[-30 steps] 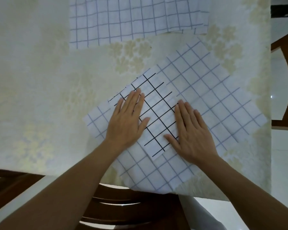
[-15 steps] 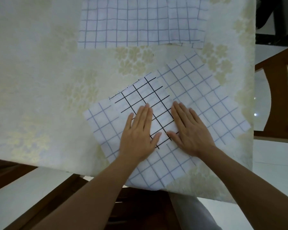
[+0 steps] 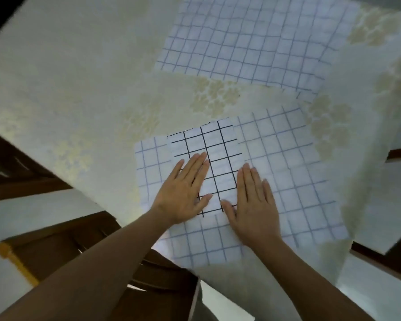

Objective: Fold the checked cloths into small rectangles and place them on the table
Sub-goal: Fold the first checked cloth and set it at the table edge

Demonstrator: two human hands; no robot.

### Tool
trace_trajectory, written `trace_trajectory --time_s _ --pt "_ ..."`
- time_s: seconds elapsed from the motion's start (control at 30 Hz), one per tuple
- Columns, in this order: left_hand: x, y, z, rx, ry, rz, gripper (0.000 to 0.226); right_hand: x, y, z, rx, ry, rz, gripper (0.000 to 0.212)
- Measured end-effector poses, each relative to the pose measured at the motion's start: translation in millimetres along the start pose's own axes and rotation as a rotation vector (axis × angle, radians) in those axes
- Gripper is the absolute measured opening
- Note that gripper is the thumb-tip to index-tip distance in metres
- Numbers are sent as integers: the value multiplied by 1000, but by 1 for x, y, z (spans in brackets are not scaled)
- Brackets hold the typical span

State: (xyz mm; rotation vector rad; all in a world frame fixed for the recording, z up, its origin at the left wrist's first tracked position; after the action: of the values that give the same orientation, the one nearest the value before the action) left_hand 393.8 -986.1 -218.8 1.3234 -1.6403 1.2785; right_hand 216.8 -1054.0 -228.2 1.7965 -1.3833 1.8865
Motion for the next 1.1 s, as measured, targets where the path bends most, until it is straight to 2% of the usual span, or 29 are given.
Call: trace_trajectory --time_s 0.1,0.27,0.5,0.7,0.87,1.1 --pt "10 -3 -1 24 -40 30 79 18 0 6 60 -9 -1 75" --pt "32 -13 -8 211 28 -50 71 54 5 42 223 12 -17 58" --pt "34 -32 -1 270 129 -81 59 75 5 105 439 14 -138 39" --pt "37 -53 34 274 122 -142 58 76 -1 139 465 -105 -210 37" --pt "39 -71 63 278 118 -164 58 75 -14 166 415 -160 -192 40" --pt "32 -84 83 255 137 -164 41 72 -26 197 436 -184 -194 38"
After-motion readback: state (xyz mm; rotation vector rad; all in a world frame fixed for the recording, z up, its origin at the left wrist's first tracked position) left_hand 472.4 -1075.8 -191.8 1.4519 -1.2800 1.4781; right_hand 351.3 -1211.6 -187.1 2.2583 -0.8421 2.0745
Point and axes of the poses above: each hand's wrist, its own z-axis towards the middle knuckle, its own x-axis out of the back of the hand, y = z × x, the point moved 4 cm from there along z, towards the middle knuckle, and after that the axes turned 14 degrees about z, right-handed, at the moved point
